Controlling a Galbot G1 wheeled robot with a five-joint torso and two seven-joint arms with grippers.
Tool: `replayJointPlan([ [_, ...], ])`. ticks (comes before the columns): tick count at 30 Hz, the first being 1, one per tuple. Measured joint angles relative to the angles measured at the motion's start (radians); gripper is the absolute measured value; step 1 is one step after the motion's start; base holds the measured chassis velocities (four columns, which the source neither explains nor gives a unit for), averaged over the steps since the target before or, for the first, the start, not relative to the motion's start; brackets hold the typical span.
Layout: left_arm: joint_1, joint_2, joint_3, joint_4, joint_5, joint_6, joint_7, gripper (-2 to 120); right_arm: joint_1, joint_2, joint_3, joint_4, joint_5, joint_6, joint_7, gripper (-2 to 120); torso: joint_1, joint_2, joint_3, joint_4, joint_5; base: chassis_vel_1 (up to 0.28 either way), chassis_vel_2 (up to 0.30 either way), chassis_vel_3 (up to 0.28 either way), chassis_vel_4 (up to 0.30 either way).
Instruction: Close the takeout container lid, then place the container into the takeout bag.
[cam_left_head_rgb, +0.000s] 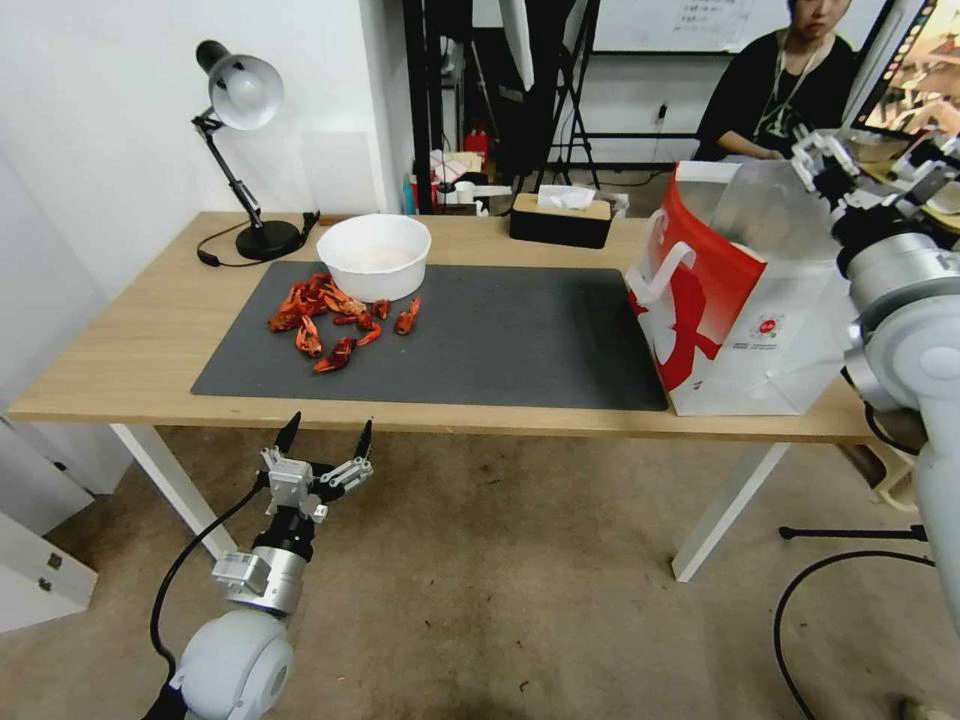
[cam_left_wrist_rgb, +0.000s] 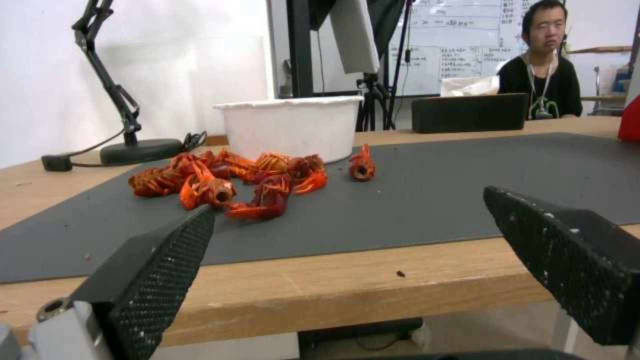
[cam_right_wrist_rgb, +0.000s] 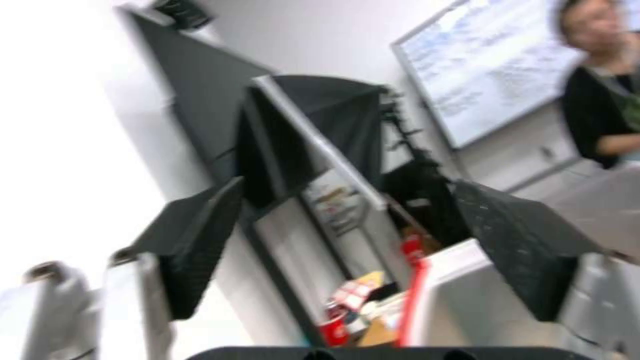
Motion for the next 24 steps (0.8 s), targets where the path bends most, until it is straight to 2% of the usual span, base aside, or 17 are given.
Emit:
replayJointPlan([
  [1,0.000,0.000,0.000,0.000,0.000,0.000,0.000,100,0.000,0.000,0.000,0.000,0.000,0.000,0.000,85,0.000,0.000,0.000,0.0000,0.0000,0.000,0.000,0.000,0.000],
  [2,0.000,-0.003,0.000,0.000,0.000,0.000,0.000,100,-0.063,-0.008,-0.018,0.053,-0.075,0.017,-0.086,95,0.000,0.000,0.000,0.0000,0.0003,0.000,0.000,0.000,0.000],
  [3,0.000,-0.005,0.000,0.000,0.000,0.001,0.000,100,-0.113,-0.014,-0.028,0.087,-0.141,0.026,-0.137,98,0.000,0.000,0.000,-0.0003,0.0004,0.000,0.000,0.000,0.000],
  [4,0.000,-0.005,0.000,0.000,0.000,0.001,0.000,100,-0.113,-0.014,-0.028,0.087,-0.141,0.026,-0.137,98,0.000,0.000,0.000,-0.0003,0.0004,0.000,0.000,0.000,0.000],
  [8,-0.003,-0.012,0.000,0.000,0.000,0.006,-0.001,100,-0.277,-0.006,-0.060,0.167,-0.432,0.065,-0.244,100,0.000,0.000,0.000,-0.0002,0.0003,0.000,0.000,0.000,0.000],
  [9,-0.003,-0.012,0.000,0.000,0.000,0.006,-0.001,100,-0.277,-0.006,-0.060,0.167,-0.432,0.065,-0.244,100,0.000,0.000,0.000,-0.0002,0.0003,0.000,0.000,0.000,0.000],
  [11,-0.007,-0.017,0.001,0.000,-0.001,0.014,-0.002,100,-0.377,0.026,-0.076,0.208,-0.599,0.079,-0.242,100,0.000,0.000,0.000,0.0000,0.0003,0.000,0.000,0.000,0.000],
  [12,-0.007,-0.017,0.001,0.000,-0.001,0.014,-0.002,100,-0.377,0.026,-0.076,0.208,-0.599,0.079,-0.242,100,0.000,0.000,0.000,0.0000,0.0003,0.000,0.000,0.000,0.000],
  [16,-0.010,-0.027,0.002,-0.002,-0.004,0.021,-0.005,100,-0.551,0.078,-0.083,0.228,-0.837,0.148,-0.205,100,0.000,0.000,0.000,-0.0003,0.0004,0.000,0.000,0.000,0.000],
  [24,-0.010,-0.040,0.009,-0.001,-0.005,0.023,-0.006,100,-0.715,0.139,-0.099,0.181,-1.006,0.261,-0.126,100,0.000,0.000,0.000,-0.0001,0.0003,0.000,0.000,0.000,0.000],
])
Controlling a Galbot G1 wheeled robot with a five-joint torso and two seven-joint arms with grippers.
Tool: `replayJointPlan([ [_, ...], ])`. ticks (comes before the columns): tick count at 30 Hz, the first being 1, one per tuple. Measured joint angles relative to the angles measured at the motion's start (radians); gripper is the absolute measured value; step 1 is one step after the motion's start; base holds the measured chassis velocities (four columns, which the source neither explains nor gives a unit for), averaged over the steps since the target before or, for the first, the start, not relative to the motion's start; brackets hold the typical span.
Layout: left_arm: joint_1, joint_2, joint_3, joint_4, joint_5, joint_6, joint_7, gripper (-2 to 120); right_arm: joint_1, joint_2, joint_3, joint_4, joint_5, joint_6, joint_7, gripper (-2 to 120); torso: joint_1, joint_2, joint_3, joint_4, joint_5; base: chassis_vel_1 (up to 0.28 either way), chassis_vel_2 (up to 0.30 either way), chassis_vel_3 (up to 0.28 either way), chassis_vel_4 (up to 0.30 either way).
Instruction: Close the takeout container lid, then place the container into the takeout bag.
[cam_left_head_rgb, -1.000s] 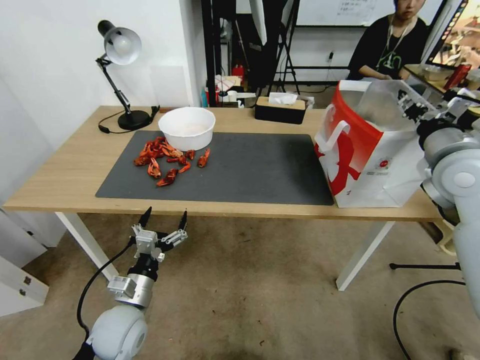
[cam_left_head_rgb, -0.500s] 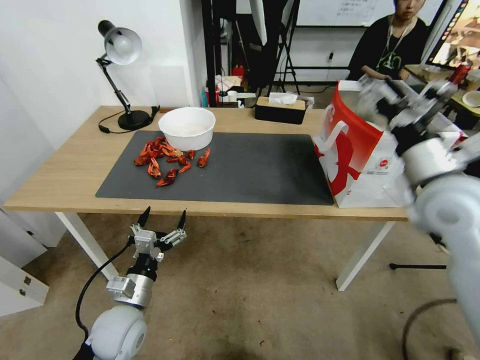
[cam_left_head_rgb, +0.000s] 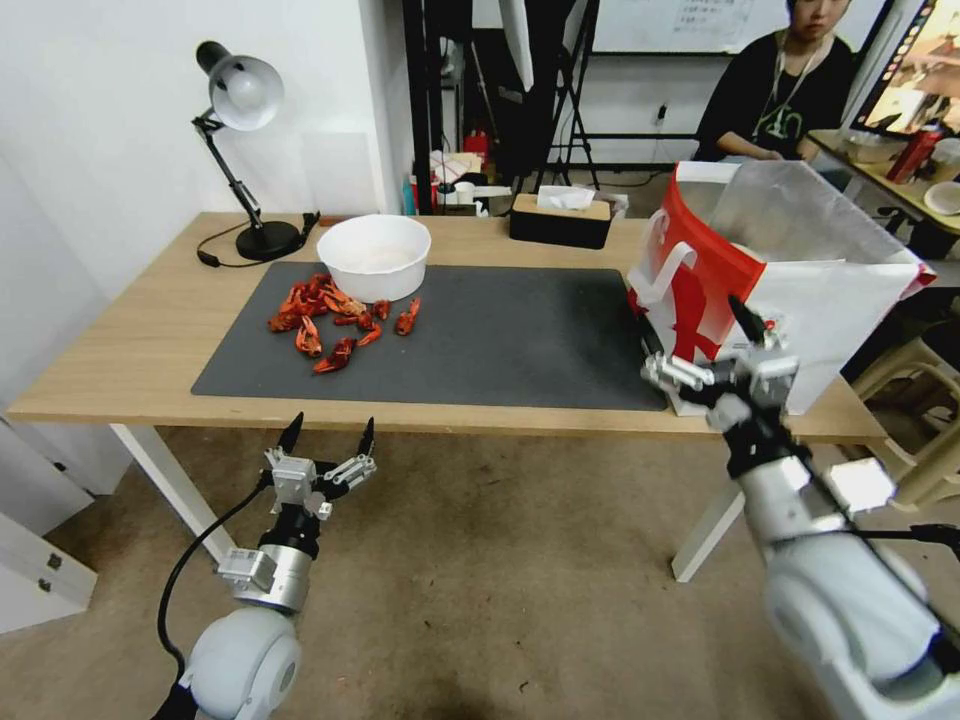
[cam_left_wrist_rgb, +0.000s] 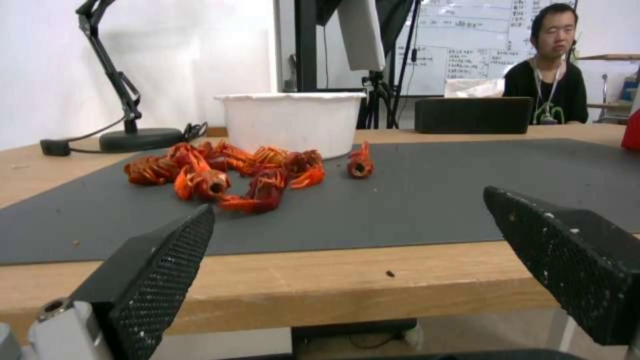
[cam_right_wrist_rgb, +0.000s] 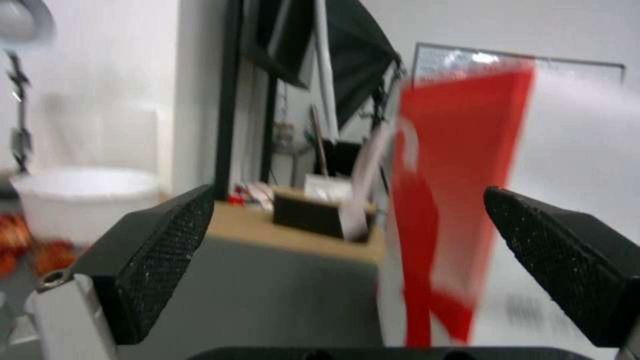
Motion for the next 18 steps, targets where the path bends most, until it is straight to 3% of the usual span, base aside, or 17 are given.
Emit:
replayJointPlan([
  [11,0.013,-0.011,0.006,-0.002,-0.001,0.005,-0.010,100,-0.109,0.125,-0.124,-0.152,-0.140,0.135,0.085,100,0.000,0.000,0.000,0.0000,0.0000,0.000,0.000,0.000,0.000],
  [18,0.019,-0.013,0.006,-0.002,-0.001,0.005,-0.011,100,-0.097,0.148,-0.146,-0.189,-0.148,0.145,0.097,100,0.000,0.000,0.000,0.0000,0.0000,0.000,0.000,0.000,0.000],
])
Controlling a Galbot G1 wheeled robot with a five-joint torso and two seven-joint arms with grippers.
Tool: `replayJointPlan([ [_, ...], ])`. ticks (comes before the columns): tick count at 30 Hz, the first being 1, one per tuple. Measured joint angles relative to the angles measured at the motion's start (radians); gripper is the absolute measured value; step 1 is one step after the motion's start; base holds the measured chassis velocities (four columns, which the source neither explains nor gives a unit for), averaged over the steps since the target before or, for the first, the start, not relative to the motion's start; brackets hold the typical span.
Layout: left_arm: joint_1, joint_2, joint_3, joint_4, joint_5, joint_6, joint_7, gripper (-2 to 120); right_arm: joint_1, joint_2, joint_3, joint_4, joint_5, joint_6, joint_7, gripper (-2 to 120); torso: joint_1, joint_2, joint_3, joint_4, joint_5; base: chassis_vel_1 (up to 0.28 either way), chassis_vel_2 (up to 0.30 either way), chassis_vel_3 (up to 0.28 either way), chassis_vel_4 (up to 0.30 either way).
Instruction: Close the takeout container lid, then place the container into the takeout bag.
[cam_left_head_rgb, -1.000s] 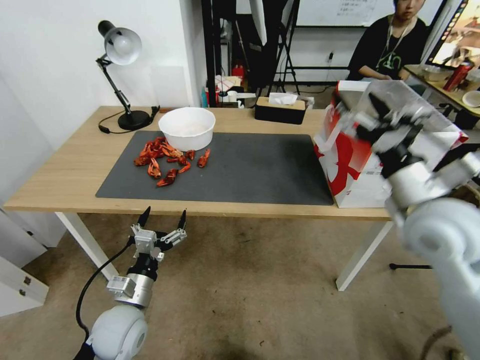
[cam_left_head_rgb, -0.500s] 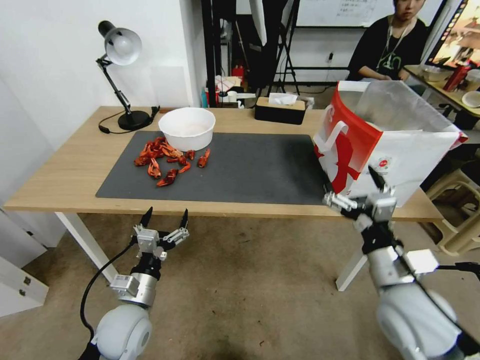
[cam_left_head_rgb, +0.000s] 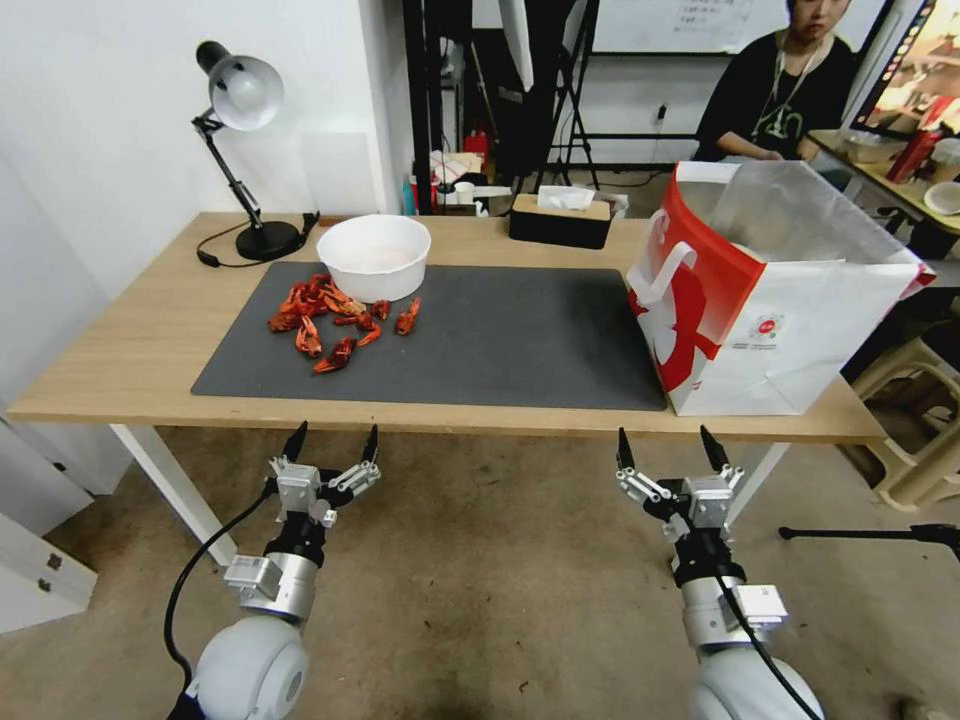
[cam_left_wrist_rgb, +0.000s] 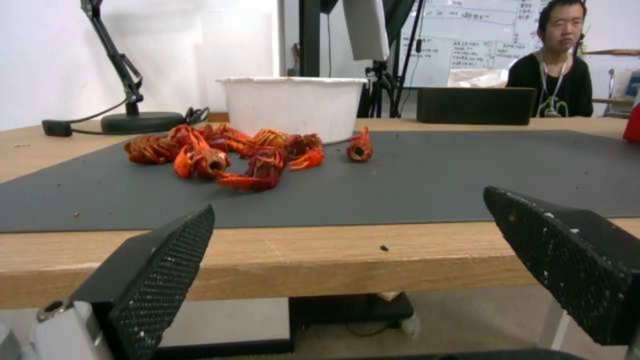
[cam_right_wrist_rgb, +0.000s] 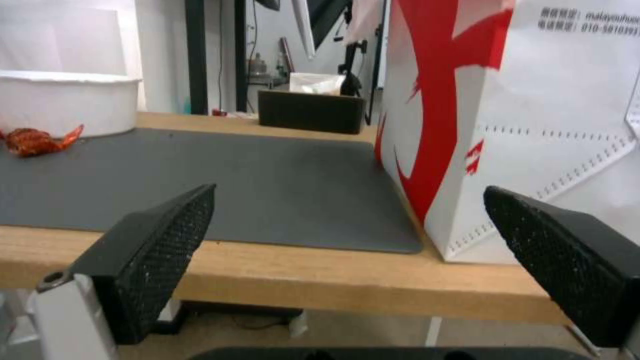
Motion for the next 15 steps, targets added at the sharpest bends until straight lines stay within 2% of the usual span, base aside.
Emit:
replayJointPlan([
  [15,0.001,-0.001,0.002,0.003,0.000,-0.001,-0.003,100,-0.006,0.018,-0.016,-0.006,-0.008,0.003,0.015,100,0.000,0.000,0.000,0.0000,0.0001,0.000,0.000,0.000,0.000],
])
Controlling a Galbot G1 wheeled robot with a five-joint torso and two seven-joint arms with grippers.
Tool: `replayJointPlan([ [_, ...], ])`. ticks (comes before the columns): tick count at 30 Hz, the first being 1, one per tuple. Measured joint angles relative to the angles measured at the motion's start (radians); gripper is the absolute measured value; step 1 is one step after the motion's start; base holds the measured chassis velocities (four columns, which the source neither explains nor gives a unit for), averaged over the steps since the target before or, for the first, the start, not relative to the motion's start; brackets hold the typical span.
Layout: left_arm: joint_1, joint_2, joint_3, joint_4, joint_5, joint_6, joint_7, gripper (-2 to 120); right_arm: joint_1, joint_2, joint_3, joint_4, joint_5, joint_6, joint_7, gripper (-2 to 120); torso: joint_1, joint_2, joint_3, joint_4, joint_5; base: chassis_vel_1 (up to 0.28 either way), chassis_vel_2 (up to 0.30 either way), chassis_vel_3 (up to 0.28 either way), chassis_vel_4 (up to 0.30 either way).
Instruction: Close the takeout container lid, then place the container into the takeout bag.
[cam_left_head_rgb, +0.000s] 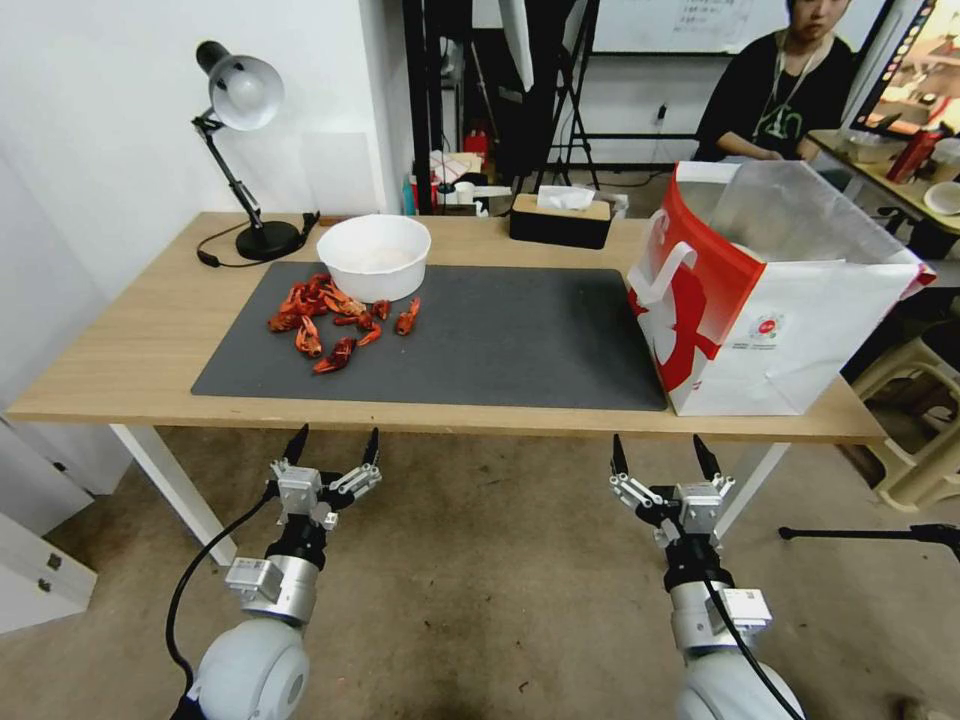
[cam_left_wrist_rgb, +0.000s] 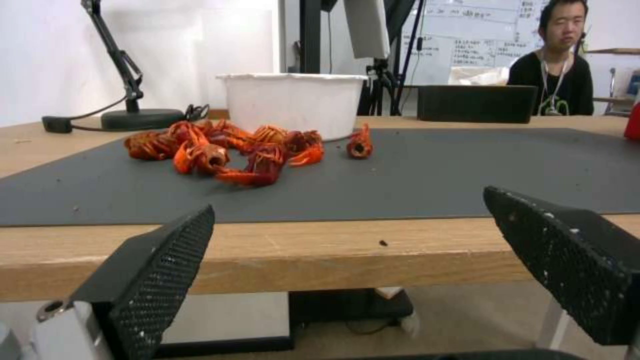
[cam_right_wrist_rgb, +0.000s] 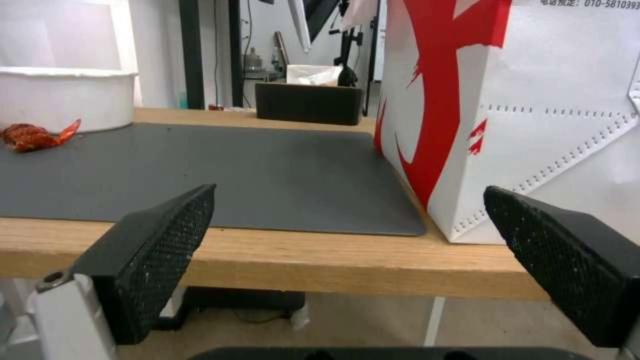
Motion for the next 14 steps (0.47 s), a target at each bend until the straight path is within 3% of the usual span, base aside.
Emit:
replayJointPlan([
  [14,0.005,0.001,-0.004,0.000,0.001,-0.002,0.001,100,-0.003,0.002,-0.001,0.005,-0.002,0.000,0.000,100,0.000,0.000,0.000,0.0000,-0.0001,0.000,0.000,0.000,0.000],
])
